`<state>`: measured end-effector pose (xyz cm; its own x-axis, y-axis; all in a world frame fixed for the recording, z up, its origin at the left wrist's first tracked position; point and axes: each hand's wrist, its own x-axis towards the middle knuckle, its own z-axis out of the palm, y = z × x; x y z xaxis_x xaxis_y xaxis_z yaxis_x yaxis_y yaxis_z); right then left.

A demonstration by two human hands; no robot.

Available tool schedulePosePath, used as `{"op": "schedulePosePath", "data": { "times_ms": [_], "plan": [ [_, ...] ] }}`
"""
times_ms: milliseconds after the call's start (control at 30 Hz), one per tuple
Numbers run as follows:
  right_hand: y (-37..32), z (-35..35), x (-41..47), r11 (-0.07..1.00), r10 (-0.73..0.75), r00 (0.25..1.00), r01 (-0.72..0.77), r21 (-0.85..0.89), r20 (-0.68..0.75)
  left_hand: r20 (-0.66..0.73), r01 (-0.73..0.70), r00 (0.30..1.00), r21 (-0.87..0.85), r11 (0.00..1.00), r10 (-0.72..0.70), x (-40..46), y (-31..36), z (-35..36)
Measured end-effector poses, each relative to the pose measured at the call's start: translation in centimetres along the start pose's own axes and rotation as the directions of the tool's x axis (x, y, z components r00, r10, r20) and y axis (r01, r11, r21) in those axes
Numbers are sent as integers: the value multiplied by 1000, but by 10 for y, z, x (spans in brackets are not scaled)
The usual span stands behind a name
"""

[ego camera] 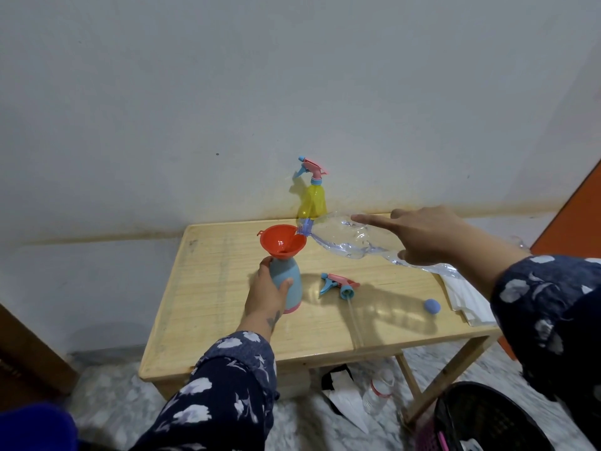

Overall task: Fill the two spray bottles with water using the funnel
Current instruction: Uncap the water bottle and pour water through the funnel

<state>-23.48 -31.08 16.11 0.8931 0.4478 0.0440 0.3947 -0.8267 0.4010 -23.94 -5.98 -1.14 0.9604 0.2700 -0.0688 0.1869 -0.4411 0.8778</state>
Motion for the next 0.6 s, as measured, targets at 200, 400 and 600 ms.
{"op": "schedulePosePath", "data": {
  "times_ms": [200, 400, 600],
  "plan": [
    [-1, 3, 0, 1000, 1, 1000, -1, -3, -4, -1, -8, 1000, 31, 999, 8, 1, -1, 0],
    [-3, 5, 0, 1000, 16, 1000, -16, 1, 5, 3, -17, 1000, 50, 999, 17, 2, -3, 0],
    [-8, 7, -2, 999, 37, 999, -36, -10, 34, 8, -32, 999, 72, 997, 32, 4, -4, -2]
  ]
}}
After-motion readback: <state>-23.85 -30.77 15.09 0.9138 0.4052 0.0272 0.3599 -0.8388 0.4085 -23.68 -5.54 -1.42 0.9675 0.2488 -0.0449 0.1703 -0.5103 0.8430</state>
